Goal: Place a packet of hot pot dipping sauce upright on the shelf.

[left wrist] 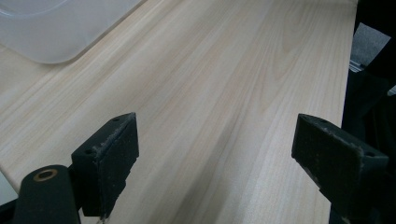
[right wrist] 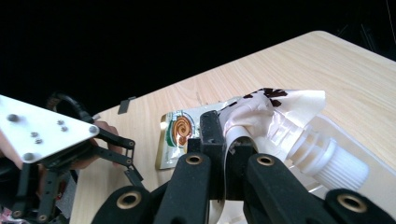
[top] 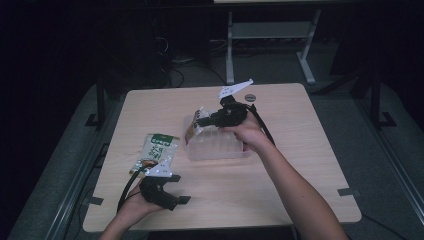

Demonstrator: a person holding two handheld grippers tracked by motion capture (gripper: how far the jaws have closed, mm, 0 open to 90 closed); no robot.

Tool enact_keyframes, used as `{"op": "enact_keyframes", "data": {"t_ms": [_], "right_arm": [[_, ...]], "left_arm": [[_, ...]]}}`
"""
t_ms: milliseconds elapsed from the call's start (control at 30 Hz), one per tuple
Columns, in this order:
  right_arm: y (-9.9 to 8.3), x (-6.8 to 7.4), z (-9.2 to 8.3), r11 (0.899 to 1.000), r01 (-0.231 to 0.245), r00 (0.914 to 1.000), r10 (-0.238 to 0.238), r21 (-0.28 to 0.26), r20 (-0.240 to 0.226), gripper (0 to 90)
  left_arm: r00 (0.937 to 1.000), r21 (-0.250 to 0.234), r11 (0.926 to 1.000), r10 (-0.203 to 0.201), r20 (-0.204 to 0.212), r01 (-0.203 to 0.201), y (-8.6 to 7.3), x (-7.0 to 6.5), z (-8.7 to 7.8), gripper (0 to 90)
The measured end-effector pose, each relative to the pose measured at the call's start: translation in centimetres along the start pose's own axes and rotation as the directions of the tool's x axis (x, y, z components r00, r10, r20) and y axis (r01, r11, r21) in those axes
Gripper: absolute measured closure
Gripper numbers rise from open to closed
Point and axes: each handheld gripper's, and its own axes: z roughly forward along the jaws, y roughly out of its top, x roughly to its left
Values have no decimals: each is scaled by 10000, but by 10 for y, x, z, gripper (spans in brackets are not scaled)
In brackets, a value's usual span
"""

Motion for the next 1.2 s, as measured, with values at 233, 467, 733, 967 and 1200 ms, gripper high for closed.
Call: {"op": "enact_keyframes", "data": {"t_ms": [233, 467, 733, 967, 1200], "right_arm": [[-3, -6, 11, 9996, -170, 9998, 168, 238, 103, 896], [-9, -12, 26, 9980, -360, 9990, 346, 512, 293, 895], [-16, -20, 37, 9963, -616, 9975, 594, 605, 373, 895], [-18, -21, 44, 9949, -637, 9972, 604, 781, 437, 893], [-20, -21, 50, 9935, -638, 9968, 589, 939, 541, 890]], "left_arm": [[10000, 21, 10000, 75, 26, -75, 1, 0, 1, 144], [9999, 20, 9999, 128, 107, -129, 1, 0, 3, 149], [9997, 38, 9999, 113, 205, -113, 2, 0, 4, 151], [9996, 47, 9999, 123, 260, -124, 3, 0, 6, 152], [9996, 118, 9998, 149, 255, -152, 3, 0, 6, 156]]}}
